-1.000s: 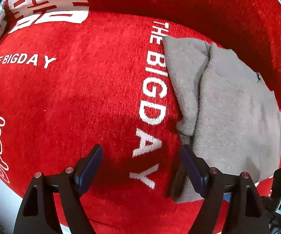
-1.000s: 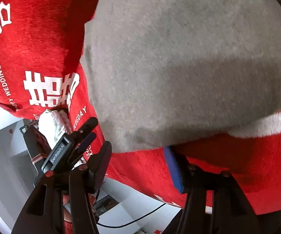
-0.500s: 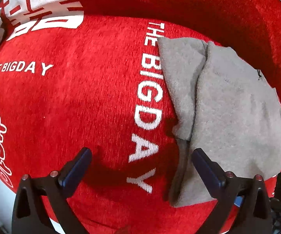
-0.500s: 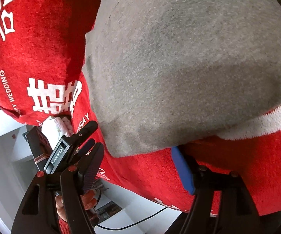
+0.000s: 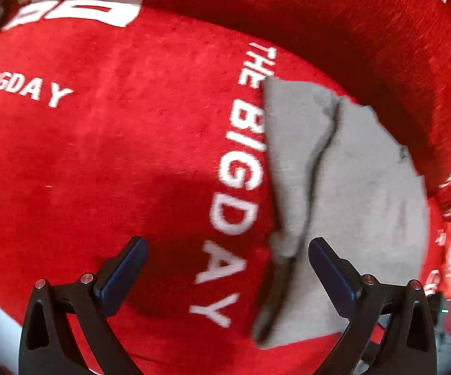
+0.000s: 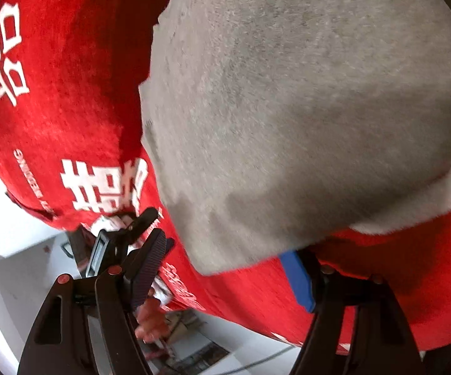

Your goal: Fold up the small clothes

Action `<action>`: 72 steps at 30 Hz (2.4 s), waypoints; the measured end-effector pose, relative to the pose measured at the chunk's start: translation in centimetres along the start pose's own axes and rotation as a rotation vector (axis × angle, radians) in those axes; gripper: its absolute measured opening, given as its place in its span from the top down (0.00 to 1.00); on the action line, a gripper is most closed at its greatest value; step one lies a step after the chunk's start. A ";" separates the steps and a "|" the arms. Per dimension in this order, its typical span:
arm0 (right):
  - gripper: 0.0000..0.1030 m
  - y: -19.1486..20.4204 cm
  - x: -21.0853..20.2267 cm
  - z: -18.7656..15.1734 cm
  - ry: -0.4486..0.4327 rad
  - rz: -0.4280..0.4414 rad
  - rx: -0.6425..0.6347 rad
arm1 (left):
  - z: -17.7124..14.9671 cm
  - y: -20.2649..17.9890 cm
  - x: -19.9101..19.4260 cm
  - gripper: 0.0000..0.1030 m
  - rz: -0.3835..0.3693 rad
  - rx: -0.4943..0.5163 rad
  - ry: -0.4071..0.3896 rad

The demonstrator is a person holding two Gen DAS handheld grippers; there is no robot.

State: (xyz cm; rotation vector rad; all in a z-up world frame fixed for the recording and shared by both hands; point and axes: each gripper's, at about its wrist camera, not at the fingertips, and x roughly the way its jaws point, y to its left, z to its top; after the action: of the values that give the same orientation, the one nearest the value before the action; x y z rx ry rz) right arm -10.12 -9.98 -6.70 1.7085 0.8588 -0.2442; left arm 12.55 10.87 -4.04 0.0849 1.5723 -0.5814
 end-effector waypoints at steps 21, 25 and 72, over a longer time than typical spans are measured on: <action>0.91 3.6 0.4 2.1 -0.024 0.209 0.006 | 2.7 -3.5 3.5 0.00 -0.260 -0.010 0.107; 0.91 5.1 -0.7 2.3 -0.019 0.248 -0.045 | 3.5 -5.0 4.1 0.00 -0.337 -0.012 0.142; 0.93 3.8 -11.7 13.4 0.022 -0.137 -0.348 | 1.6 -29.5 -0.1 0.85 -0.336 0.283 0.005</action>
State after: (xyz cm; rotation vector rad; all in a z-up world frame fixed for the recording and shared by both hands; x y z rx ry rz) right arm -12.40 -27.24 -1.56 1.3338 0.9750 -0.1570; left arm 2.31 -15.23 5.24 0.0348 1.5099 -1.0668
